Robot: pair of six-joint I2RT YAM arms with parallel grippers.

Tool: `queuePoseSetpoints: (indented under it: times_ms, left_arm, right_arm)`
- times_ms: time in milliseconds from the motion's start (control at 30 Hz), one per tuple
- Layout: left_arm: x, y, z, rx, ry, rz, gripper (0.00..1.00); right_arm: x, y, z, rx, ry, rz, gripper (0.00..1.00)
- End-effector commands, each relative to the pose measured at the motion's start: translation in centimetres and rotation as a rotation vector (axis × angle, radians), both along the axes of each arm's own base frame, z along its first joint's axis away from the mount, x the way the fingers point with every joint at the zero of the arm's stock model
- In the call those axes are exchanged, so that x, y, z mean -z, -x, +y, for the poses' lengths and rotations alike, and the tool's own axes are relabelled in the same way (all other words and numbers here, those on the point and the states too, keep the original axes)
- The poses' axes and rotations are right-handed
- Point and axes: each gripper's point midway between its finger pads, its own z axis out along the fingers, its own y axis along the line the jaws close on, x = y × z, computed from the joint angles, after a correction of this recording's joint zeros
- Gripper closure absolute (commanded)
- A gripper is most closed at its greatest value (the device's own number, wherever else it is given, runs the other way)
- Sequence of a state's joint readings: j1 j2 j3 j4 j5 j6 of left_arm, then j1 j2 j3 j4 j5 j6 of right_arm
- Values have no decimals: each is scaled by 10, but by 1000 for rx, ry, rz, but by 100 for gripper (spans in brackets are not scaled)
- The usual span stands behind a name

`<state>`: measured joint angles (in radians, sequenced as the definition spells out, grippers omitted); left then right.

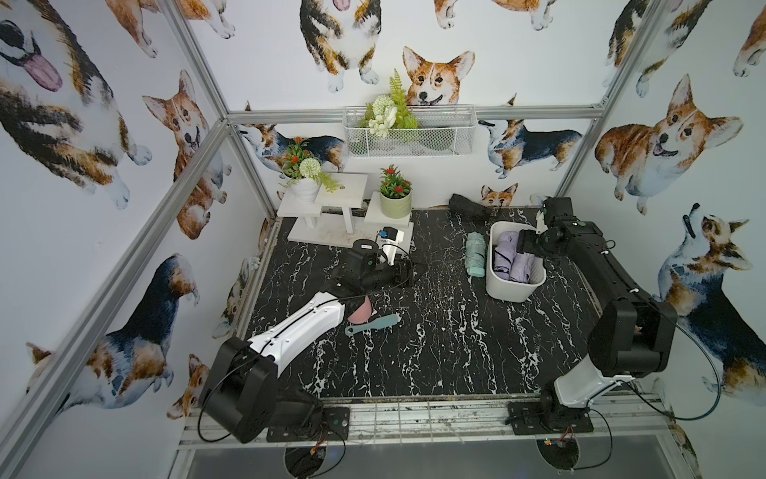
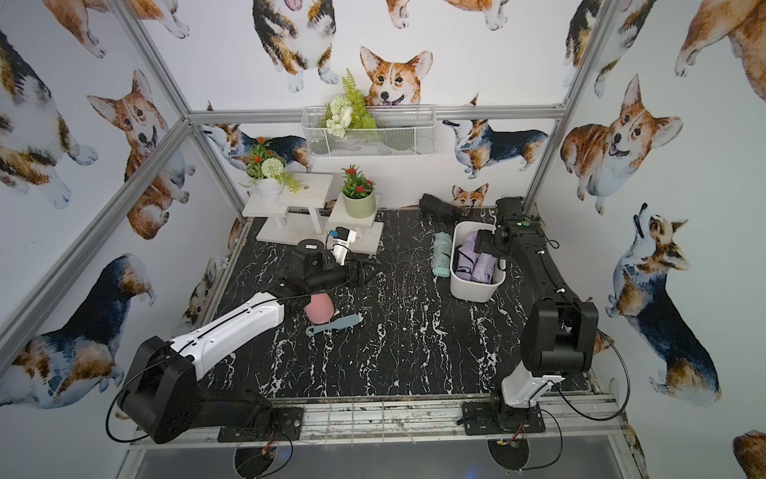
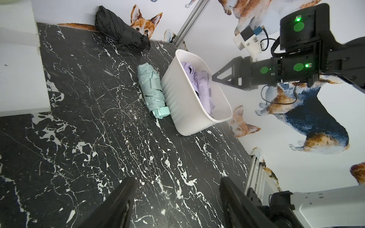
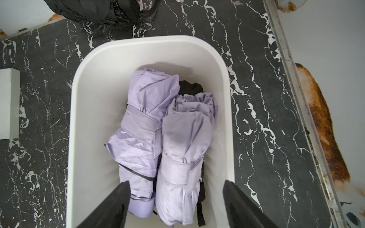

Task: Put the umbrella into the storage box
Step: Place the umbrella in the storage box.

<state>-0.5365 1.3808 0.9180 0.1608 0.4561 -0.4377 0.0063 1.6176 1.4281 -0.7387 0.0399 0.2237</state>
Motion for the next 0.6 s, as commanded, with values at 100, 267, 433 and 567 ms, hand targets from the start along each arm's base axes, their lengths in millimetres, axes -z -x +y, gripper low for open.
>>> queuePoseSetpoints:
  times_ms: [100,267,433,567]
  left_arm:
    - [4,-2,0,2,-10,-10,28]
    - [7,-4,-3,4,7,6,28]
    - [11,-3,1,-9,-2,10,28]
    - [16,-2,4,-19,-18,13,28]
  right_arm:
    - [-19,-3,-3,19,8,-66,24]
    - [-11,-16,6,-3,-41,-54,62]
    - [8,-25,3,31,-61,-33,82]
    - [34,-31,1,51,-89,4,83]
